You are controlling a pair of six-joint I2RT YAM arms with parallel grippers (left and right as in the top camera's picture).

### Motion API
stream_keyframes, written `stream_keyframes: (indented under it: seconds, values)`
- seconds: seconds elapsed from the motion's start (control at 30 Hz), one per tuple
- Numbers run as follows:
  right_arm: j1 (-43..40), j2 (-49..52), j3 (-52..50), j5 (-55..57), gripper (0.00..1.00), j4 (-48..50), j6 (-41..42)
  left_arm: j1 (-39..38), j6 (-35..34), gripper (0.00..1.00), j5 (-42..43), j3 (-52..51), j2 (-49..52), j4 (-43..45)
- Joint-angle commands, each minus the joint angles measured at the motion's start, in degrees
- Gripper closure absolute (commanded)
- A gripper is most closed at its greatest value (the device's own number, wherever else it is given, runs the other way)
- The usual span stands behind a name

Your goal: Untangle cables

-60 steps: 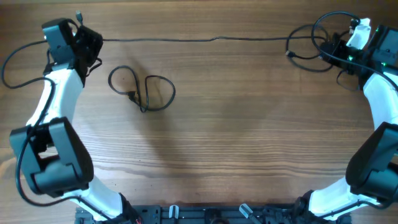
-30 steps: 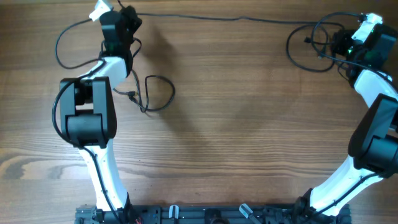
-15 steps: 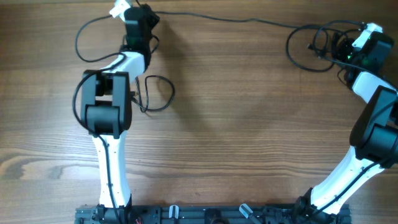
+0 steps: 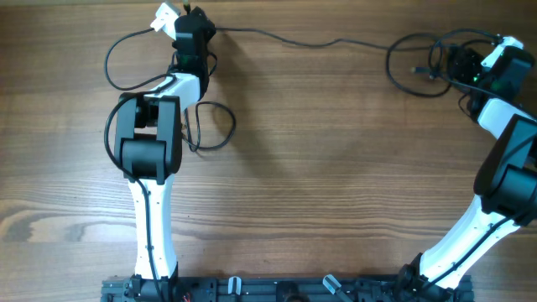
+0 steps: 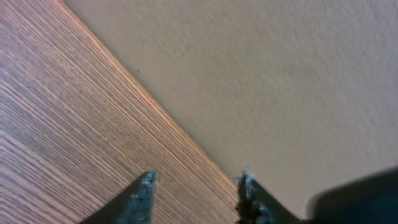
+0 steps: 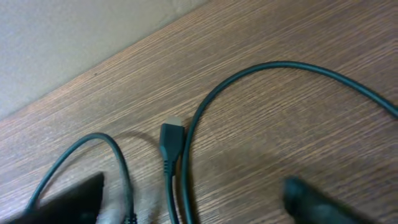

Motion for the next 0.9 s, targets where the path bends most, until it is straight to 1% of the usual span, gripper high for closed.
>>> stream_keyframes:
  seconds: [0.0,0.07,0.1,0.2,0.27,0.4,0.47,0.5,0.63,0.67,0.73,0.8,0.83,0.87]
  values:
    - [-0.5,1.0,1.1,0.9,0.00,0.5,0.7,0.3,0.4,0.31,-0.5,1.2,0.4,0.4]
    - [-0.5,0.4,1.1,0.9,0.00,0.5,0.7,0.5,0.4,0.05,3.0,1.4,0.4,0.7]
    - [-0.5,-0.1,1.1,0.9,0.00,0.5,0.7,0.6,0.9,0.01,5.3,1.6,0.4,0.9]
    - [-0.5,-2.2,1.1,0.9,0.00,0.5,0.7,1.7,2.7,0.01,15.2,3.6,0.0,0.5]
    - [-0.5,-4.1,1.1,0.9,0.00,0.3,0.7,2.8,2.8,0.00,20.8,5.6,-0.9,-2.0]
    - [-0.5,-7.6,1.1,0.7,0.00,-0.7,0.3,4.9,2.8,0.00,28.7,11.4,-2.8,-14.4]
    - [-0.5,-9.7,1.1,-3.1,0.00,-3.1,0.3,6.4,2.8,0.00,32.7,15.4,-4.9,-26.0]
    - [-0.5,-10.3,1.1,-4.5,0.00,-4.6,0.3,6.9,2.8,0.00,33.7,16.1,-6.2,-29.4]
    - [-0.5,-12.6,1.1,-7.5,0.00,-12.3,0.3,7.9,2.8,0.00,34.7,16.1,-12.2,-37.4]
    - [-0.5,-13.1,1.1,-8.9,0.05,-14.8,0.5,8.2,2.8,0.00,34.7,16.1,-14.7,-40.9]
    - [-0.5,-13.7,1.1,-12.7,0.11,-18.0,1.9,8.6,2.8,0.00,34.6,16.1,-18.8,-47.8]
    - [-0.4,-14.0,1.1,-20.3,0.18,-22.0,4.9,9.0,2.8,0.00,34.3,16.1,-21.9,-54.4]
    - [-0.3,-14.0,1.1,-24.4,0.23,-24.1,6.0,9.2,3.2,0.00,33.6,16.1,-23.8,-59.4]
    - [-0.1,-14.0,1.1,-27.6,0.28,-26.1,6.4,9.3,4.0,0.00,33.1,16.1,-24.7,-62.2]
